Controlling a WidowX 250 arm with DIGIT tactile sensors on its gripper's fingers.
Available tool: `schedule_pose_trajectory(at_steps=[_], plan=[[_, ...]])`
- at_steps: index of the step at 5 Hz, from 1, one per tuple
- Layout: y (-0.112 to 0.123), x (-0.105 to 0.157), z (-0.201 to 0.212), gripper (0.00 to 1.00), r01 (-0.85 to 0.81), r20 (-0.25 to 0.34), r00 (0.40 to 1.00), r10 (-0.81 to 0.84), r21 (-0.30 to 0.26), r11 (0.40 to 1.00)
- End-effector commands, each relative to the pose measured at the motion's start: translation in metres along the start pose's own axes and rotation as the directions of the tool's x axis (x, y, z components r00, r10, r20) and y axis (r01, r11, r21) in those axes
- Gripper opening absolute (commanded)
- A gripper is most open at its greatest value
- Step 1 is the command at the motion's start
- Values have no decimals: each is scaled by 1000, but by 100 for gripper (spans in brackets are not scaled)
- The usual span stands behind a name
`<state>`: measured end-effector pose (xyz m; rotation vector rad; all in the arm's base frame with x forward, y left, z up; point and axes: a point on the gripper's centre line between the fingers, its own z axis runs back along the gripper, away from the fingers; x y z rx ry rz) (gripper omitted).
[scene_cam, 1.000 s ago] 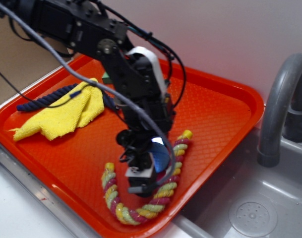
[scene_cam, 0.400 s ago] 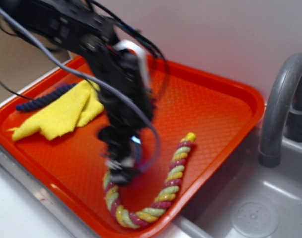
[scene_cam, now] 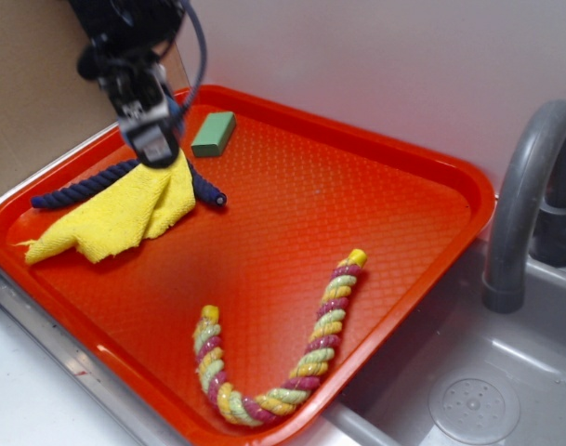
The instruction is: Grab the blue ball.
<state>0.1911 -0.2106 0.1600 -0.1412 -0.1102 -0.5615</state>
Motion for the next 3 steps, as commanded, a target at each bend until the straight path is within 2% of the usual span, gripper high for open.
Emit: schedule_pose_trajectory(at_steps=[1,2,3], plan=[[30,-50,96,0,-357,68,934,350,188,915],[47,-68,109,0,-457,114,889,443,190,869],[49,-75,108,0,-505,99,862,497,235,830]])
